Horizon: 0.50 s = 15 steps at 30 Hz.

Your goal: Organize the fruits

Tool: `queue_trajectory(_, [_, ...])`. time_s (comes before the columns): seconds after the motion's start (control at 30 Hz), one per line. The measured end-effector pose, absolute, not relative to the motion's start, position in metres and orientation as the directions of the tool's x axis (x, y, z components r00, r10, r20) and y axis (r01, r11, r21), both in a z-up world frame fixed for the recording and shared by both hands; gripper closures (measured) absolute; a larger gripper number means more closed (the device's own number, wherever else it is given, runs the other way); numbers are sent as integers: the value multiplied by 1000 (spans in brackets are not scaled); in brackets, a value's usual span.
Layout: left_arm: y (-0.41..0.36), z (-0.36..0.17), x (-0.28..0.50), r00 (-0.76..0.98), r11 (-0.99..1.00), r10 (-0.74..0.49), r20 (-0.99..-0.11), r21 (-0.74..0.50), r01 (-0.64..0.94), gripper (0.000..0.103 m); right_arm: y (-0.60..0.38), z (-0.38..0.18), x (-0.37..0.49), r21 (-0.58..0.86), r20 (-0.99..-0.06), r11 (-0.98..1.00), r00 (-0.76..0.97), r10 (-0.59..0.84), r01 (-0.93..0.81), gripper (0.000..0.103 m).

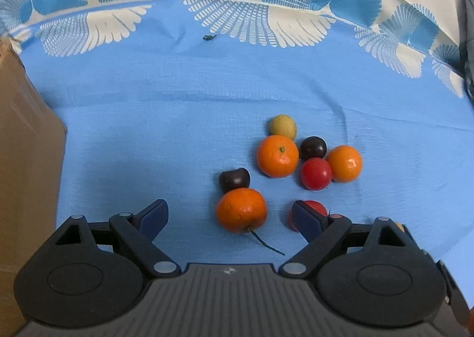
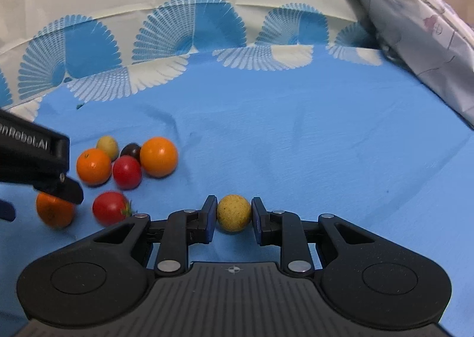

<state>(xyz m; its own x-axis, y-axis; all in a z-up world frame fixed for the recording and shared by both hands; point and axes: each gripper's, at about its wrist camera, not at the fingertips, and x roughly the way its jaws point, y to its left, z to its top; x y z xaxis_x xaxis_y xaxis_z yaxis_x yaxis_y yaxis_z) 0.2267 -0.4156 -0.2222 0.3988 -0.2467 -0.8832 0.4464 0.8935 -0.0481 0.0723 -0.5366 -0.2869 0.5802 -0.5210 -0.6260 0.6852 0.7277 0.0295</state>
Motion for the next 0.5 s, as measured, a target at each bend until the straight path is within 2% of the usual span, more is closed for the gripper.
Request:
queue_trajectory(0.37, [-420, -221, 223, 432, 892, -216, -876, 3, 451, 9, -547, -293, 75, 7, -625, 719, 564, -539, 695, 77])
queue_trajectory(0.43, [-418, -222, 223, 434, 895, -214, -875, 2, 446, 4, -551, -295, 74, 4, -613, 721, 571, -546, 693, 77])
queue_trajectory(0.5, [-415, -221, 222, 449, 896, -220, -866, 3, 443, 1, -552, -299, 74, -9, -598, 732, 583, -550, 681, 72])
